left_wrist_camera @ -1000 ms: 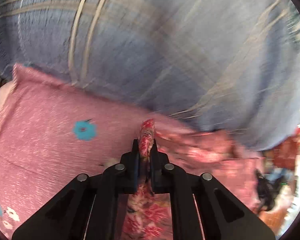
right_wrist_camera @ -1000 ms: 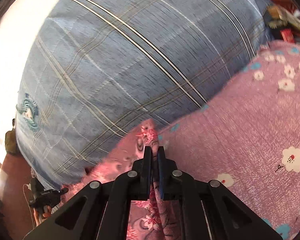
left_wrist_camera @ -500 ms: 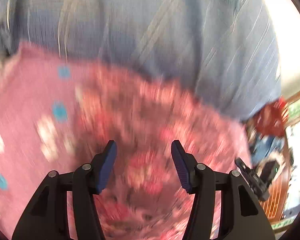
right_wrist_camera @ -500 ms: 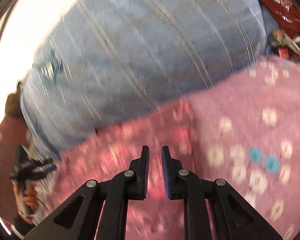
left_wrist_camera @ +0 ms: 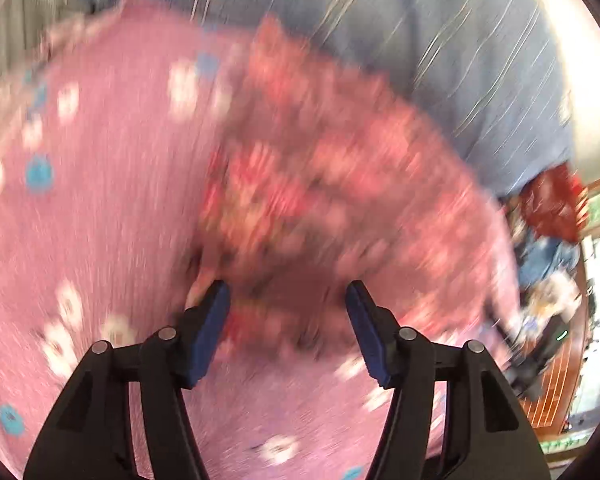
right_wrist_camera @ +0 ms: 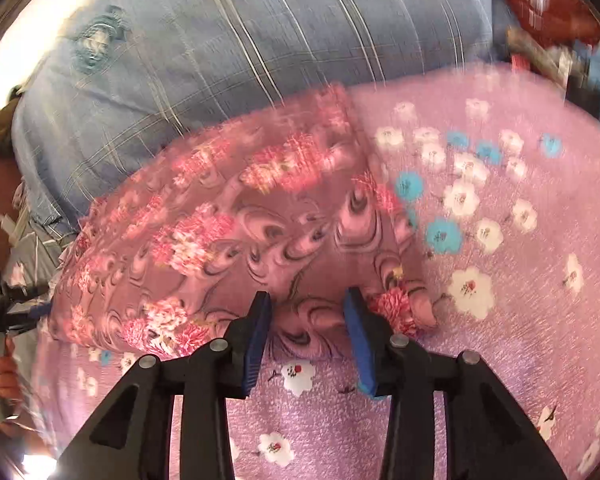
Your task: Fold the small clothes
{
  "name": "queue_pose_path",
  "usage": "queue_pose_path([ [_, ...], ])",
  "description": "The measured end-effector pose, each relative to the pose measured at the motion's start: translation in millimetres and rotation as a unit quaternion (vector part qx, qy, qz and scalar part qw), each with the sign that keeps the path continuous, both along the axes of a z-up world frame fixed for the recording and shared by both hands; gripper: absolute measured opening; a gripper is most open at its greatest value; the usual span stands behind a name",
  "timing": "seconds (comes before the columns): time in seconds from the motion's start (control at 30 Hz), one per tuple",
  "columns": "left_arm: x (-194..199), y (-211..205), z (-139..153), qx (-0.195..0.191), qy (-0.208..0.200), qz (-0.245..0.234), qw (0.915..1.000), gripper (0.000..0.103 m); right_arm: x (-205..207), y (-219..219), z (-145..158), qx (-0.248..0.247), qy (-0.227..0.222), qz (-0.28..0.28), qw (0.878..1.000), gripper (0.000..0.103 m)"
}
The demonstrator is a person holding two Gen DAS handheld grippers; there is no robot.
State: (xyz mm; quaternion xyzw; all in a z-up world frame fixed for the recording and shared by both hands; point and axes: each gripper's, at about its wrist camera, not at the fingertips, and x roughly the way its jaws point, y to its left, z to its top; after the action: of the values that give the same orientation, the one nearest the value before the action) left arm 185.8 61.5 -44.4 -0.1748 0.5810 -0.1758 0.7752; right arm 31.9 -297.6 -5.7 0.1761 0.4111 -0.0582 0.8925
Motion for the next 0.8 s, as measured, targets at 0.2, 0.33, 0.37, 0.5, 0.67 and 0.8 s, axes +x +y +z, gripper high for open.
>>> queue_pose_path([
  [0.2, -6.4, 46.9, 19.6, -0.113, -0.006, 0.041, 0.9927, 0.055, -9.7, 63.7, 28.1, -0.038, -0.007, 0.037, 0.999, 0.042],
  [0.33, -3.1, 74.1, 24.5, -0.104, 0.001, 0.068, 0.9923, 0.055, -9.4, 142.6, 38.5, -0.073, -0.028, 0.131, 0.988, 0.045],
  [0.37, -4.0, 84.8, 25.4, -0.098, 0.003, 0.071, 0.9926, 0.057, -3.8, 172.8, 36.9, -0.089, -0.03, 0.168, 0.981, 0.046],
  [0.5, -1.5, 120.1, 25.8, -0.083, 0.025, 0.084, 0.9927, 0.058, 12.2, 262.3, 26.8, -0.156, -0.035, 0.274, 0.948, 0.047],
  [0.67, 12.1, 134.6, 20.3, -0.087, 0.049, 0.087, 0.9912, 0.058, 36.4, 340.5, 8.2, -0.254, -0.039, 0.336, 0.906, 0.047],
  [0.8, 34.2, 133.9, 21.8, -0.071, 0.063, 0.078, 0.9924, 0.058, 47.9, 383.3, -12.2, -0.355, -0.036, 0.367, 0.859, 0.051],
])
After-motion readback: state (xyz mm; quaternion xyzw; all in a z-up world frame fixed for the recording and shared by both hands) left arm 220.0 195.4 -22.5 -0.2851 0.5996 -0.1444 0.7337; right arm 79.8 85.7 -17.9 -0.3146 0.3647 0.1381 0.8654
